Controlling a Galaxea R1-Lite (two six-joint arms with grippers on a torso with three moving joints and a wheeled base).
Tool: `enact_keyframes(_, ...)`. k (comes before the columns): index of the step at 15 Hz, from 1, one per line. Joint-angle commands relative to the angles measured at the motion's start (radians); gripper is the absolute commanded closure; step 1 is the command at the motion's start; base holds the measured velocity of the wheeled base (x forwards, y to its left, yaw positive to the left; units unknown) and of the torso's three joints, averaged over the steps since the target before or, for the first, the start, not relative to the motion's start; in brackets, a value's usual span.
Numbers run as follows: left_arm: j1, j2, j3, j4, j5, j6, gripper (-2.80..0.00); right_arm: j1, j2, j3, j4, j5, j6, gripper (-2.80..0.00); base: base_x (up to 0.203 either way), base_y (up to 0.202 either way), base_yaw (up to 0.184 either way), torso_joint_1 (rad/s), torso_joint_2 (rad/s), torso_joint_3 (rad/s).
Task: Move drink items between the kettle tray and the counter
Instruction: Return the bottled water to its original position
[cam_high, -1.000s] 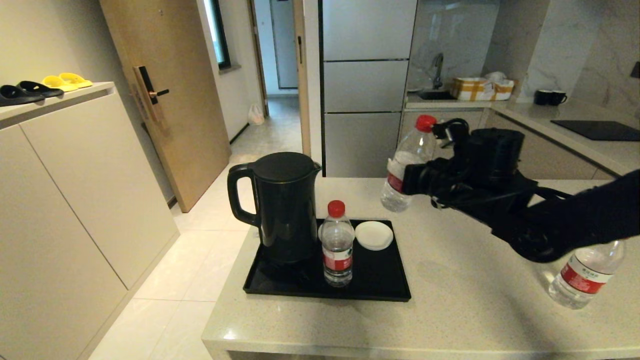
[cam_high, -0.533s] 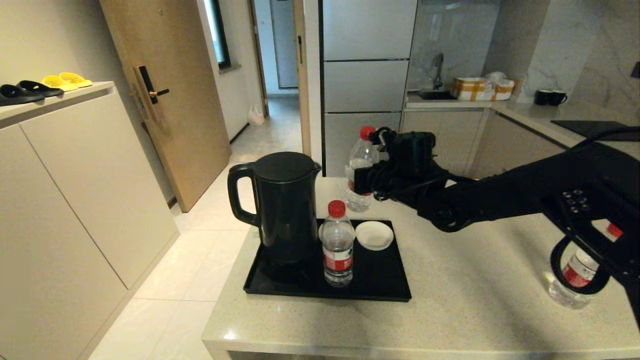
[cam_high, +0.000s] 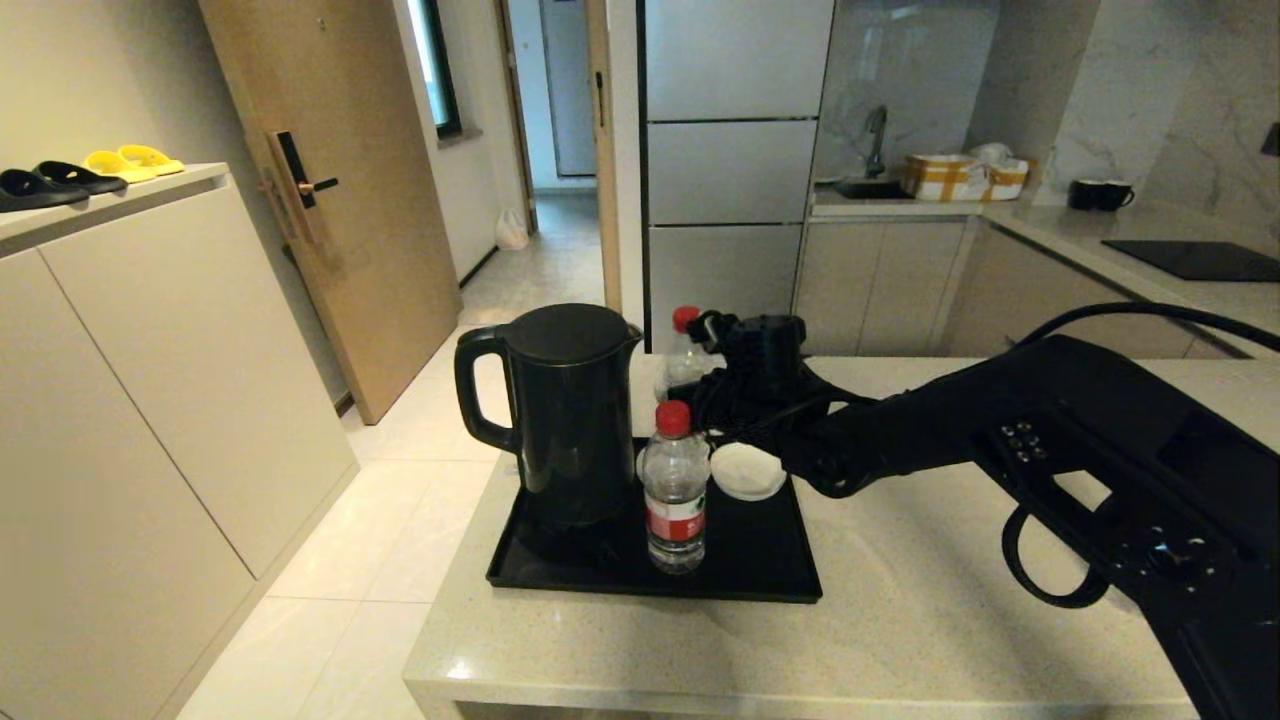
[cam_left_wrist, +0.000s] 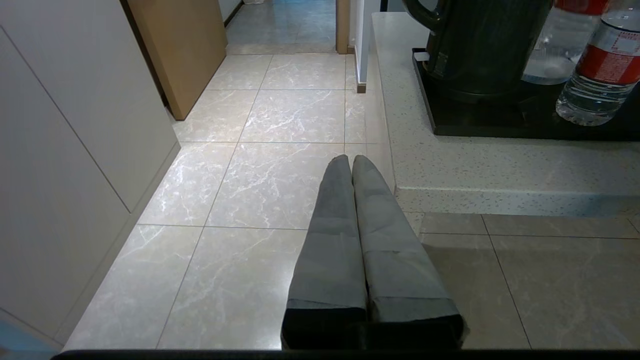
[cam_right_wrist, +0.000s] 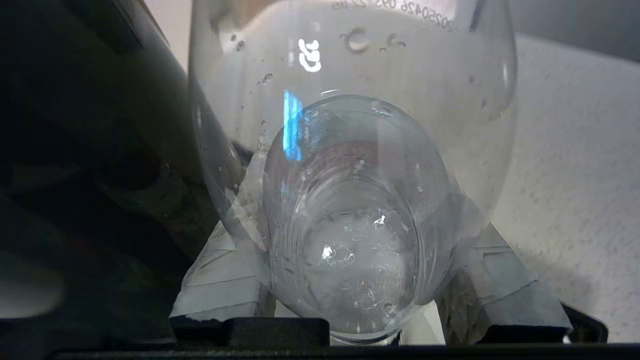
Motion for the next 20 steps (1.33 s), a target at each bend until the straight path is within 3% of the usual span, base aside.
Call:
enact_keyframes(1,0.000,0.001,0.000,0.000,0.000,0.000,0.00,0.002,0.008,0.003,0.007,-0.001,-0.002,0.00,0.000,0.000,0.000,0.000,0.00,0.000)
enact_keyframes(20,0.000,0.001,0.000,0.000,0.000,0.000,0.00,0.006,0.073,-0.044,0.003,-0.001,0.000,0.00,0.000,0.000,0.000,0.000,0.00,0.000)
